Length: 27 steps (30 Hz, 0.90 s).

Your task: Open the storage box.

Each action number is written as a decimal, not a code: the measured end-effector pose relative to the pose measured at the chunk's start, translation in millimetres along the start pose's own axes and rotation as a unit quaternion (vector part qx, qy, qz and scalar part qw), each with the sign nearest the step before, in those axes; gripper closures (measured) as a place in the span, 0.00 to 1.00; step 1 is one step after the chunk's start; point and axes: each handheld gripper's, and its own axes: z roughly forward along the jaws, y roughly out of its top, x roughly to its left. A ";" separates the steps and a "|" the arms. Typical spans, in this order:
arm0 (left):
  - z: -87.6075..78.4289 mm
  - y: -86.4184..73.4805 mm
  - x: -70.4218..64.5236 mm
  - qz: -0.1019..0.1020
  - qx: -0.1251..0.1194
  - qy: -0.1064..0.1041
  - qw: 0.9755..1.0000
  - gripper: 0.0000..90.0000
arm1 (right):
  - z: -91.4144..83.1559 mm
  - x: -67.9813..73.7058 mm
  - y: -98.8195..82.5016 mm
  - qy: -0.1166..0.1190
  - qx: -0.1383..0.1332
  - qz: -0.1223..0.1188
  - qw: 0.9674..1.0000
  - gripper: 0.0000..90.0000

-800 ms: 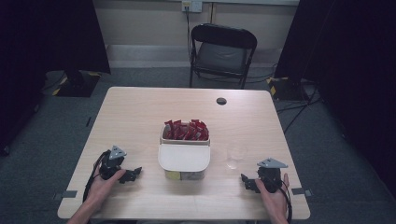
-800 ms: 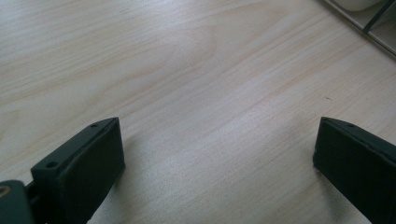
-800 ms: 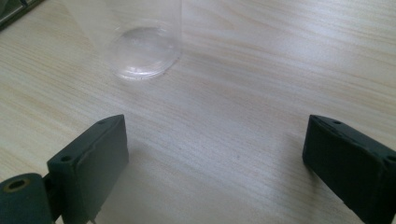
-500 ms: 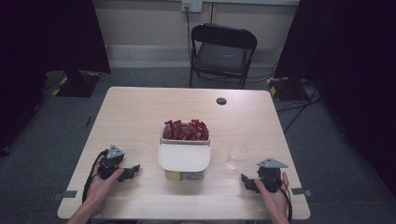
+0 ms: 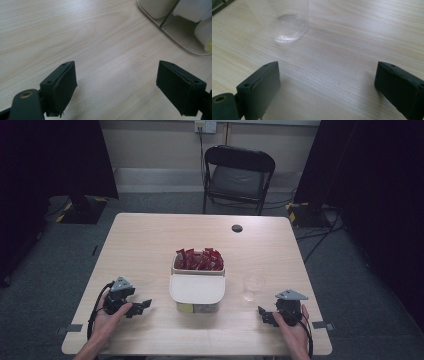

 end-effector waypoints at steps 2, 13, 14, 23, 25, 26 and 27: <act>-0.9 1.3 -2.0 -0.001 -0.004 -0.005 1.000 0.18 | 0.0 0.0 0.0 0.000 0.000 0.000 1.000 0.06; -4.5 10.0 -15.8 0.008 -0.018 -0.035 0.999 0.19 | 0.0 0.0 0.0 0.000 0.000 0.000 1.000 0.06; -4.3 10.7 -17.8 0.008 -0.018 -0.041 0.999 0.19 | 0.0 0.0 0.0 0.000 0.000 0.000 1.000 0.06; -4.0 15.3 -28.8 0.014 -0.022 -0.064 0.998 0.21 | 0.1 0.0 0.0 0.000 0.000 0.000 1.000 0.06; -4.3 16.6 -31.2 0.016 -0.025 -0.070 0.997 0.21 | 0.0 0.0 0.0 0.000 0.000 0.000 1.000 0.06; -4.7 17.1 -31.7 0.019 -0.024 -0.069 0.997 0.21 | 0.1 0.0 0.0 0.000 0.000 0.000 1.000 0.06; -4.5 17.5 -32.6 0.017 -0.026 -0.072 0.997 0.21 | 0.0 0.0 0.0 0.000 0.000 0.000 1.000 0.06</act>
